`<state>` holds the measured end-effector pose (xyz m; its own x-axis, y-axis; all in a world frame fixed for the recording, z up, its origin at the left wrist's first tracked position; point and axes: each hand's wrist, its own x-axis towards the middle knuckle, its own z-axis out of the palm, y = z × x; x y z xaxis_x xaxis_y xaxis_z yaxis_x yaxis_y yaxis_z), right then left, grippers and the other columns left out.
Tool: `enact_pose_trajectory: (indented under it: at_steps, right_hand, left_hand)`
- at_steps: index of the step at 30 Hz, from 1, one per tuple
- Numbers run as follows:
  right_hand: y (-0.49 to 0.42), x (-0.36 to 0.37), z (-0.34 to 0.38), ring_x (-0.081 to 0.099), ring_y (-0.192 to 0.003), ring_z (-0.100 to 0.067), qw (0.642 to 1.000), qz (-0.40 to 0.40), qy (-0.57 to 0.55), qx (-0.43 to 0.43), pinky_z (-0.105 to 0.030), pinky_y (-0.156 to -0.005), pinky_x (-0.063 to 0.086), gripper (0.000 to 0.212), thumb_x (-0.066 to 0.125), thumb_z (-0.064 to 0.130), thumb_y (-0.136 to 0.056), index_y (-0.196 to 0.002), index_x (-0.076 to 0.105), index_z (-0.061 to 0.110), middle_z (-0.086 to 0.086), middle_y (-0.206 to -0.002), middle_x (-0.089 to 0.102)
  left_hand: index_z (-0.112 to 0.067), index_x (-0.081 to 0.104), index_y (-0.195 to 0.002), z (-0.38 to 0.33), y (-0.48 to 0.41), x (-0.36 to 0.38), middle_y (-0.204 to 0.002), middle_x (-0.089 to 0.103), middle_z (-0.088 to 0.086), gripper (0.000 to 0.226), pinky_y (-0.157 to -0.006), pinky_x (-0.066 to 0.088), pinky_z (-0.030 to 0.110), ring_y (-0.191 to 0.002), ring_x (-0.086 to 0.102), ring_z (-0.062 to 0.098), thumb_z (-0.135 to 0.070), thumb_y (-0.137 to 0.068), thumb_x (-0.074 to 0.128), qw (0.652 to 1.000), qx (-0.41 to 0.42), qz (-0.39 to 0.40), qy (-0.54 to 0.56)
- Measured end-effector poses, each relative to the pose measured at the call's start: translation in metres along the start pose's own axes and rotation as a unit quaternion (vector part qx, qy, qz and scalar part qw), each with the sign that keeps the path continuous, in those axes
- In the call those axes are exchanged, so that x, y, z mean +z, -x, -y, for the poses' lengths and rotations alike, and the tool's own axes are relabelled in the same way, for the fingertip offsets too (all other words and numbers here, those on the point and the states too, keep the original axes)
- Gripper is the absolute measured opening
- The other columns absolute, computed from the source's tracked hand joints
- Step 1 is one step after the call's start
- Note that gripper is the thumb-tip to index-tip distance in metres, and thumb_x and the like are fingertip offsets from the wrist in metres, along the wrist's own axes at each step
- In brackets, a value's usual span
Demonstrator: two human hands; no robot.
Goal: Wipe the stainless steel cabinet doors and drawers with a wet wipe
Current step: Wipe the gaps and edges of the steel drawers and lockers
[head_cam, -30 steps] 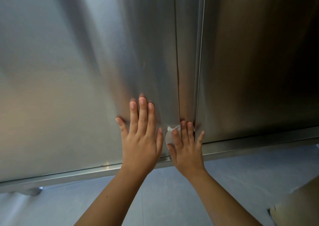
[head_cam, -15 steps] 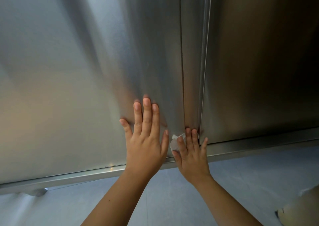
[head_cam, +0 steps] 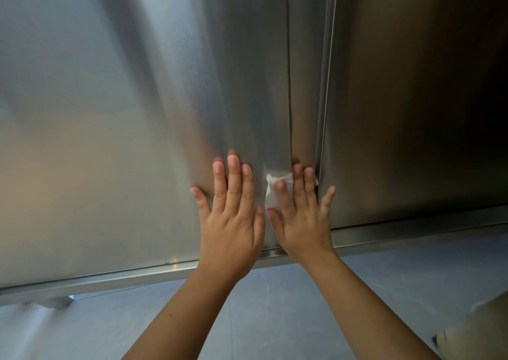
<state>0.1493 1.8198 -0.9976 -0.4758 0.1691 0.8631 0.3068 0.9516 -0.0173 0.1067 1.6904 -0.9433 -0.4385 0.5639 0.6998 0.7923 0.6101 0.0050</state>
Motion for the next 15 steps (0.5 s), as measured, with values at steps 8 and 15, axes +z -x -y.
enact_pose_trajectory:
  at_steps: [8, 15]
  right_hand:
    - [-0.023, -0.007, 0.005, -0.019, -0.141, -0.018, 0.999, -0.019, -0.032, 0.027, -0.049, -0.11, -0.015, 0.058, 0.008, 0.045, -0.099, -0.144, -0.023, 0.024, -0.001, -0.151, -0.029]
    - [-0.018, -0.001, 0.006, -0.017, -0.142, -0.019, 0.998, -0.031, -0.038, 0.032, -0.049, -0.111, -0.012, 0.056, 0.007, 0.043, -0.1, -0.145, -0.02, 0.023, -0.001, -0.152, -0.026]
  left_hand:
    - [-0.017, -0.024, -0.144, -0.001, 0.0, 0.0, -0.149, -0.034, -0.005, 0.073, -0.11, -0.008, 0.052, -0.139, -0.024, 0.016, -0.032, -0.093, 0.026, 1.0, -0.005, 0.001, 0.011]
    - [-0.018, -0.023, -0.144, 0.0, 0.001, -0.004, -0.149, -0.033, -0.006, 0.071, -0.111, -0.012, 0.048, -0.139, -0.023, 0.015, -0.034, -0.094, 0.024, 1.0, -0.003, 0.016, 0.024]
